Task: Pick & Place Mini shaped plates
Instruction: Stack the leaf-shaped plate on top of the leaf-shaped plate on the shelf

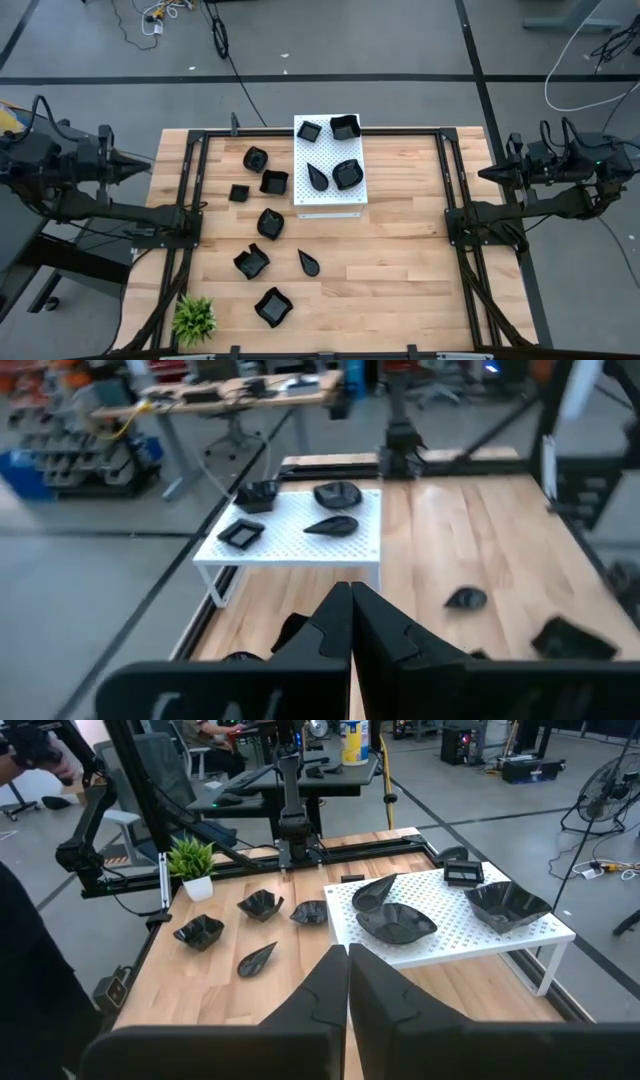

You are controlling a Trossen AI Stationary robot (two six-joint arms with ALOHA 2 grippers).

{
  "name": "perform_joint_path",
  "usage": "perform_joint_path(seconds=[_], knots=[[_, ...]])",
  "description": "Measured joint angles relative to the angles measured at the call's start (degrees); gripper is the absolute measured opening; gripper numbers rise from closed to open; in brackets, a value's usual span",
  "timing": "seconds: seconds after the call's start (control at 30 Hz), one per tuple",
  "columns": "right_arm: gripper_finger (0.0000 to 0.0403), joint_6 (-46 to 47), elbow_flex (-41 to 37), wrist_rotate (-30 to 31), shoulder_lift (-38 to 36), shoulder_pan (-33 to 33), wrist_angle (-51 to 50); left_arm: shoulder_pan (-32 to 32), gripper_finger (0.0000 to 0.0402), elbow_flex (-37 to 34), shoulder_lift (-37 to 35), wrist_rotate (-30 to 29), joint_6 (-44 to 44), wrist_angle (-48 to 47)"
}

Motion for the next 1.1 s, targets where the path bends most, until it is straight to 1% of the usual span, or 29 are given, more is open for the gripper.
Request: perform_joint_path(seconds=[0.1, 0.17, 0.23, 0.3, 0.37, 0.5, 0.6, 0.8, 0.97, 1.1], knots=[[0.0019, 0.0, 0.0, 0.0, 0.0, 0.0, 0.0, 0.0, 0.0003, 0.0, 0.2, -2.2, -4.2, 0.3], [0.0019, 0.0, 0.0, 0.0, 0.0, 0.0, 0.0, 0.0, 0.0003, 0.0, 0.2, -3.2, -5.9, 0.3], [0.0019, 0.0, 0.0, 0.0, 0.0, 0.0, 0.0, 0.0, 0.0003, 0.0, 0.2, -5.5, -7.2, 0.3], [0.0019, 0.0, 0.0, 0.0, 0.0, 0.0, 0.0, 0.0, 0.0009, 0.0, 0.2, -8.4, -9.3, 0.3], [0.0019, 0.0, 0.0, 0.0, 0.0, 0.0, 0.0, 0.0, 0.0023, 0.0, 0.2, -9.2, -10.4, 0.3], [0.0019, 0.0, 0.0, 0.0, 0.0, 0.0, 0.0, 0.0, 0.0065, 0.0, 0.2, -8.8, -10.5, 0.3], [0.0019, 0.0, 0.0, 0.0, 0.0, 0.0, 0.0, 0.0, 0.0101, 0.0, 0.2, -6.7, -10.4, 0.2], [0.0019, 0.0, 0.0, 0.0, 0.0, 0.0, 0.0, 0.0, 0.0162, 1.2, 0.2, -4.5, -10.4, -3.6], [0.0019, 0.0, 0.0, 0.0, 0.0, 0.0, 0.0, 0.0, 0.0196, 2.8, 0.2, -2.2, -10.4, -5.9], [0.0019, 0.0, 0.0, 0.0, 0.0, 0.0, 0.0, 0.0, 0.0207, 3.1, 0.2, -1.4, -10.3, -6.1]])
